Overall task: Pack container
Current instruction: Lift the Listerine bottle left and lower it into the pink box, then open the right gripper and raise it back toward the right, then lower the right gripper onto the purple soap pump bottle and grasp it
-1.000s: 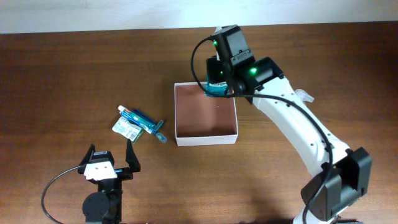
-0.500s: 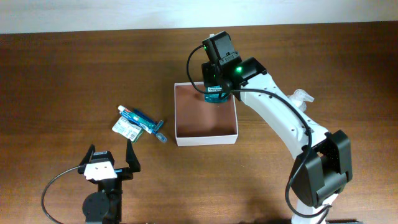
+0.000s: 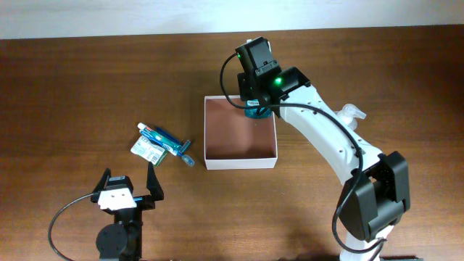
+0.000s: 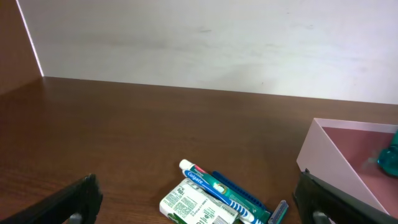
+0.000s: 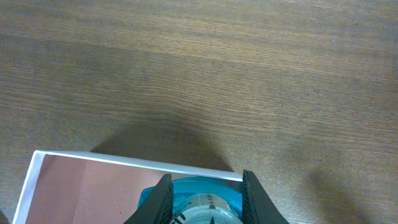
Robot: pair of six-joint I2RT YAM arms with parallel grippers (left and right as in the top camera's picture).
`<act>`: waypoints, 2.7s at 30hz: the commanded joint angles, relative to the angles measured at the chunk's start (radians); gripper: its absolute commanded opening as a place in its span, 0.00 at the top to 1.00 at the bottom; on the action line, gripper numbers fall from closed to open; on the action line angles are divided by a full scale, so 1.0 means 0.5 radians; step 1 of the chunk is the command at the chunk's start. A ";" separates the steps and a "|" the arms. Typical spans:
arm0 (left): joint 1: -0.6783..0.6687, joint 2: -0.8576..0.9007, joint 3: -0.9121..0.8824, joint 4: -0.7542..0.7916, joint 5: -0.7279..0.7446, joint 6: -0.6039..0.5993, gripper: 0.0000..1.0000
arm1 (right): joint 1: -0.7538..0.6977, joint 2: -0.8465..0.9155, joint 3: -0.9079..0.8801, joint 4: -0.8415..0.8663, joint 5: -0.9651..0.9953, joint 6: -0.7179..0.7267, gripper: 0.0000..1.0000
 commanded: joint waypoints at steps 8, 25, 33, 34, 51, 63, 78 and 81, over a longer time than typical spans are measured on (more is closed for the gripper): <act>0.013 -0.019 -0.015 0.002 0.021 0.025 0.01 | 0.010 0.040 0.040 0.008 0.077 0.009 0.81; 0.013 -0.019 -0.015 0.002 0.021 0.025 0.01 | 0.007 -0.347 0.170 -0.291 0.185 -0.082 0.35; 0.013 -0.019 -0.015 0.002 0.021 0.025 0.00 | -0.193 -0.873 0.201 -0.929 0.317 -0.080 0.32; 0.013 -0.019 -0.015 0.002 0.021 0.025 0.00 | -0.255 -0.919 0.200 -1.021 0.316 -0.079 0.32; 0.013 -0.019 -0.015 0.002 0.021 0.025 0.01 | -1.021 -0.967 -0.215 -1.147 0.008 -0.134 0.24; 0.013 -0.019 -0.015 0.002 0.022 0.025 0.01 | -1.038 -0.963 -0.730 -0.526 -0.225 0.093 0.21; 0.013 -0.019 -0.015 0.002 0.021 0.025 0.01 | -1.038 -0.935 -0.951 -0.175 -0.216 0.243 0.28; 0.013 -0.019 -0.015 0.002 0.022 0.025 0.01 | -1.038 -0.903 -0.951 -0.151 -0.208 0.257 0.28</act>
